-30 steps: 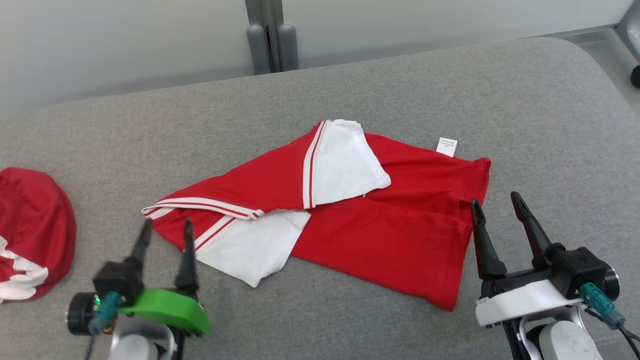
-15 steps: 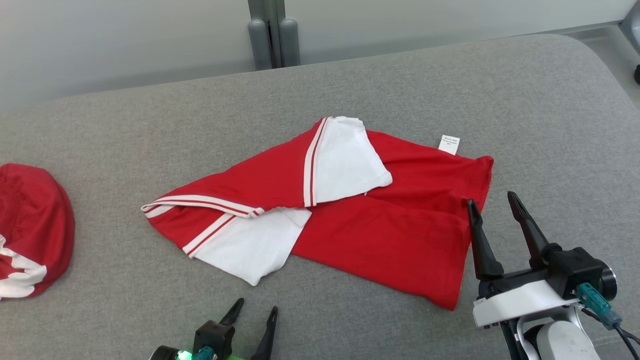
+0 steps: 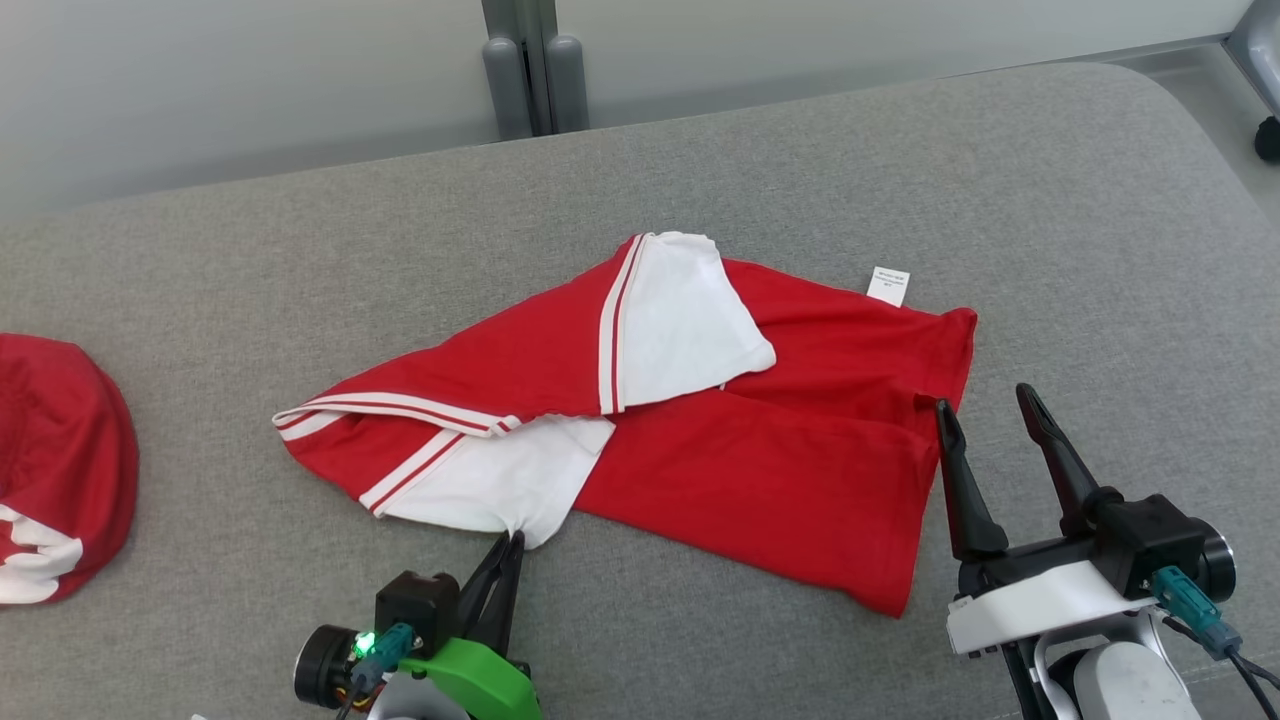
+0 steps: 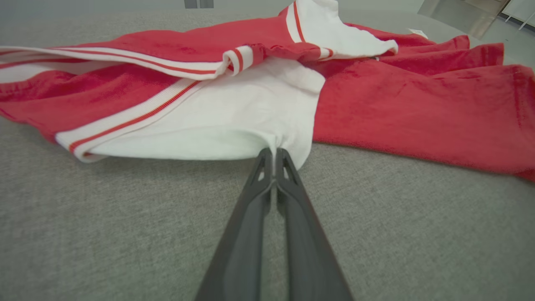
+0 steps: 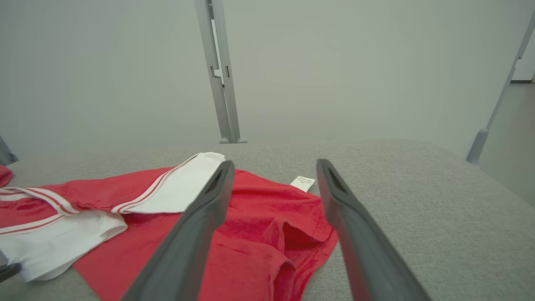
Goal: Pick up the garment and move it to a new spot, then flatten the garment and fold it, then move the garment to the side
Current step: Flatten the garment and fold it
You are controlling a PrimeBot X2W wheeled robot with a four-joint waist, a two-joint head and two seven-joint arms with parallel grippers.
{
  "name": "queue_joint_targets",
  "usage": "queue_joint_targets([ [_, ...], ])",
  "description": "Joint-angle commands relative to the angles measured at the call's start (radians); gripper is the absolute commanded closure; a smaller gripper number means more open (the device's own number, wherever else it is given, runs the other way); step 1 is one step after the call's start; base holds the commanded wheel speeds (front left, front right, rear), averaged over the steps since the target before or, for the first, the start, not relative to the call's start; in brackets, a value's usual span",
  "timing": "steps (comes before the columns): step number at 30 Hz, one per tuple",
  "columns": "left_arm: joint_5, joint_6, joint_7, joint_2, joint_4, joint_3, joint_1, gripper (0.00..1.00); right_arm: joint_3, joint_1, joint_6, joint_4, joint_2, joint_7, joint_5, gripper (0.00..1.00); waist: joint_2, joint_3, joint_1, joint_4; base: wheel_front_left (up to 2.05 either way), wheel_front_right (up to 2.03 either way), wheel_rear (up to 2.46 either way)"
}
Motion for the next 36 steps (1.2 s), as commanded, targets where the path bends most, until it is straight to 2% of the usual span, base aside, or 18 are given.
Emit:
queue_joint_targets([
  [1, -0.012, -0.006, -0.003, 0.001, -0.006, 0.002, -0.003, 1.00, -0.002, 0.002, -0.001, -0.001, -0.002, -0.003, -0.010, 0.00, -0.0001, 0.000, 0.0000, 0.001, 0.00, 0.00, 0.00],
  [8, -0.069, -0.017, -0.002, -0.004, -0.152, 0.089, 0.036, 1.00, -0.010, 0.021, -0.001, 0.007, -0.002, -0.003, -0.014, 0.00, -0.0001, 0.004, 0.0000, 0.018, 0.00, 0.00, 0.00],
  [15, -0.063, -0.023, -0.002, 0.008, -0.255, 0.161, 0.060, 1.00, -0.032, 0.049, -0.001, 0.041, -0.002, -0.003, 0.013, 0.00, -0.0001, 0.012, 0.0000, 0.037, 0.00, 0.00, 0.00],
  [21, -0.042, -0.024, -0.002, 0.019, -0.282, 0.169, 0.047, 1.00, 0.007, 0.019, -0.001, 0.125, -0.001, -0.003, 0.187, 0.00, -0.0001, 0.031, 0.0000, 0.032, 0.00, 0.00, 0.00],
  [27, -0.028, -0.026, -0.002, 0.026, -0.290, 0.162, 0.036, 1.00, 0.114, -0.052, -0.001, 0.223, -0.092, -0.003, 0.324, 0.00, -0.0001, 0.046, 0.0000, 0.028, 0.00, 0.00, 0.00],
  [32, -0.027, -0.026, -0.002, 0.026, -0.284, 0.157, 0.030, 1.00, 0.246, -0.103, -0.001, 0.289, -0.163, -0.003, 0.493, 0.00, -0.0001, 0.045, 0.0000, 0.033, 0.00, 0.00, 0.00],
  [36, -0.031, -0.026, -0.002, 0.024, -0.284, 0.151, 0.029, 1.00, 0.295, -0.134, -0.001, 0.319, -0.186, -0.003, 0.569, 0.00, -0.0001, 0.043, 0.0000, 0.039, 0.00, 0.00, 0.00],
])
